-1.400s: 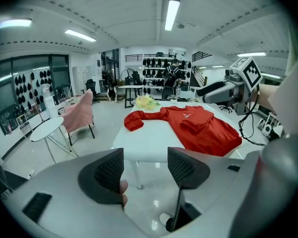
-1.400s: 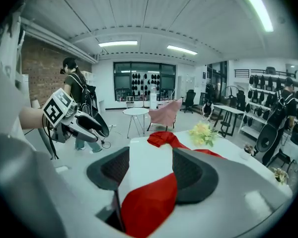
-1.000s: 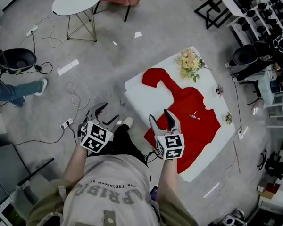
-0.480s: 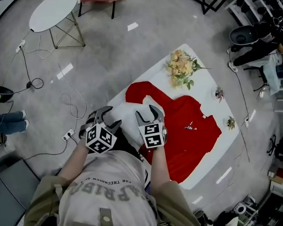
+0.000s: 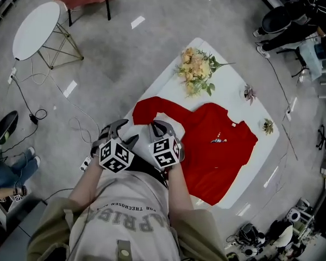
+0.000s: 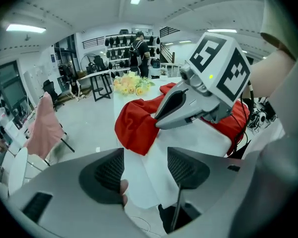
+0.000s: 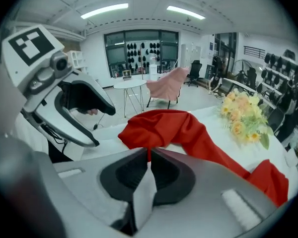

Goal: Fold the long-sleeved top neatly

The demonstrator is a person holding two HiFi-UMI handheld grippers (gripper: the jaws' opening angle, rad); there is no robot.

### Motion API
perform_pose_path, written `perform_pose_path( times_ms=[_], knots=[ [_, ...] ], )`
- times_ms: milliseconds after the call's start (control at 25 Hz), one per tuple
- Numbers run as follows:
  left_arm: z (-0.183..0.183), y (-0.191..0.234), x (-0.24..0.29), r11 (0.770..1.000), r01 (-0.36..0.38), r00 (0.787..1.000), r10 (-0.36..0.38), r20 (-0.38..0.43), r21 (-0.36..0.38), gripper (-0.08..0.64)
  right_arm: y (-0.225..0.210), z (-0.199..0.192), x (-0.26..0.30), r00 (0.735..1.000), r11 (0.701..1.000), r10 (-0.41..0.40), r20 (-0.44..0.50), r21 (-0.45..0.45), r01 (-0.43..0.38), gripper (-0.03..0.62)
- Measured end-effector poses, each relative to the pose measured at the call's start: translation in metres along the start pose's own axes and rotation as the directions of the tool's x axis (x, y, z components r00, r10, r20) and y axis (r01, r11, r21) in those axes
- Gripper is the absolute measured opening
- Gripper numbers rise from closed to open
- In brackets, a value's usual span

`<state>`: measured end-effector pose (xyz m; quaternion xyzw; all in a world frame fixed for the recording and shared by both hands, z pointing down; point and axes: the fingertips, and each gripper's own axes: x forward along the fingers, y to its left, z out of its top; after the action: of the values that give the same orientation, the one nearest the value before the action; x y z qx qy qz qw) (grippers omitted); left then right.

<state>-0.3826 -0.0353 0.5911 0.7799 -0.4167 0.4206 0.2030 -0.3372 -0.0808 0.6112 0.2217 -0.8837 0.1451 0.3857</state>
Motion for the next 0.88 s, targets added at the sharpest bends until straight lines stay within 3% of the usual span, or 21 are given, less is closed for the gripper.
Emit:
perform_pose_path(
  times_ms=[240, 440, 560, 640, 760, 880],
  knots=[
    [0.013, -0.009, 0.005, 0.979, 0.130, 0.990, -0.136, 0.028, 0.154, 0.278, 0.015, 0.014, -0.053, 0.994, 0.989, -0.026, 0.105, 0.146, 0.010, 0.018],
    [0.024, -0.040, -0.006, 0.923, 0.260, 0.954, -0.291, 0.073, 0.283, 0.278, 0.038, 0.022, -0.095, 0.979, 0.954, -0.083, 0.184, 0.300, 0.024, 0.018],
    [0.028, -0.057, -0.016, 0.897, 0.282, 0.933, -0.339, 0.118, 0.341, 0.274, 0.051, 0.023, -0.113, 0.973, 0.938, -0.135, 0.189, 0.342, 0.064, 0.018],
    [0.031, -0.066, -0.026, 0.876, 0.275, 0.921, -0.359, 0.153, 0.397, 0.236, 0.059, 0.021, -0.126, 0.965, 0.921, -0.164, 0.203, 0.383, 0.076, 0.018],
    [0.041, -0.079, -0.044, 0.837, 0.283, 0.884, -0.417, 0.212, 0.468, 0.126, 0.061, 0.011, -0.145, 0.948, 0.888, -0.242, 0.205, 0.440, 0.132, 0.018],
    [0.051, -0.095, -0.065, 0.788, 0.385, 0.818, -0.532, 0.218, 0.481, 0.069, 0.057, -0.007, -0.165, 0.913, 0.839, -0.359, 0.192, 0.496, 0.226, 0.018]
  ],
)
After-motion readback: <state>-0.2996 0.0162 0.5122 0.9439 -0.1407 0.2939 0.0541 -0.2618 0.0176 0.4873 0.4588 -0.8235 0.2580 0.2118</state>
